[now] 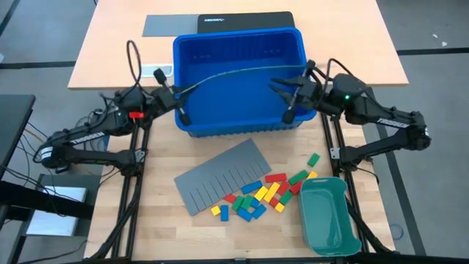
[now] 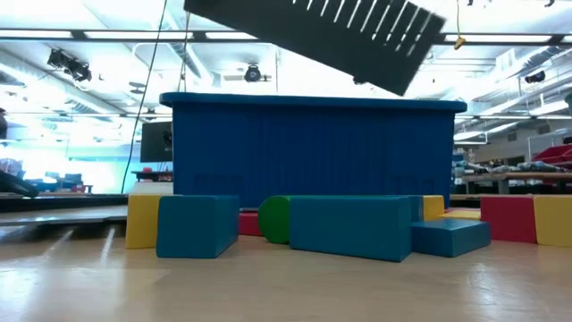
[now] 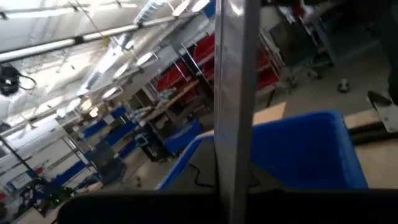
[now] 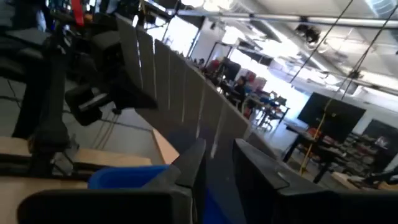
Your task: Sort Items/Unsort Items
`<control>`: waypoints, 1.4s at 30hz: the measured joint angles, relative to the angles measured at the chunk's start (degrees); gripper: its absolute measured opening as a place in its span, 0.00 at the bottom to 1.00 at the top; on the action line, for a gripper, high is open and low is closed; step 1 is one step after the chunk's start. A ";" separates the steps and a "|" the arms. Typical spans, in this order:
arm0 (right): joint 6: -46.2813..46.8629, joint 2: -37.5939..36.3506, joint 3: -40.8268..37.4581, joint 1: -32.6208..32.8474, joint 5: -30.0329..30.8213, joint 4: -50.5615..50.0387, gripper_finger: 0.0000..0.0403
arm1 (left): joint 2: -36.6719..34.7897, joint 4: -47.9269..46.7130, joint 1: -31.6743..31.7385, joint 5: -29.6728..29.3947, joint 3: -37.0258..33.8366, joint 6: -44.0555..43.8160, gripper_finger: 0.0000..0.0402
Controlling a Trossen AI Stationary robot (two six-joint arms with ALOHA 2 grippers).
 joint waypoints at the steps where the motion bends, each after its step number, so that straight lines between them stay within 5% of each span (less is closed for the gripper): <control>1: -0.05 0.24 -0.02 -0.35 0.01 -0.07 0.19 | -0.28 1.31 0.95 0.85 -0.90 -0.57 0.00; 14: -7.07 5.63 5.69 0.38 2.80 -7.01 0.39 | 0.00 -0.13 9.80 11.34 -2.74 -5.90 0.00; 31: -14.58 35.89 60.74 -5.76 9.94 -54.48 0.45 | 0.35 -1.99 13.64 15.98 -2.72 -7.39 0.01; 38: -18.05 37.62 58.93 -8.90 12.21 -53.96 0.45 | 0.37 -3.09 13.60 18.21 -2.69 -7.28 0.01; 42: -17.03 37.53 58.93 -11.32 5.54 -59.64 0.43 | 0.37 -2.76 13.61 17.97 -2.69 -7.11 0.01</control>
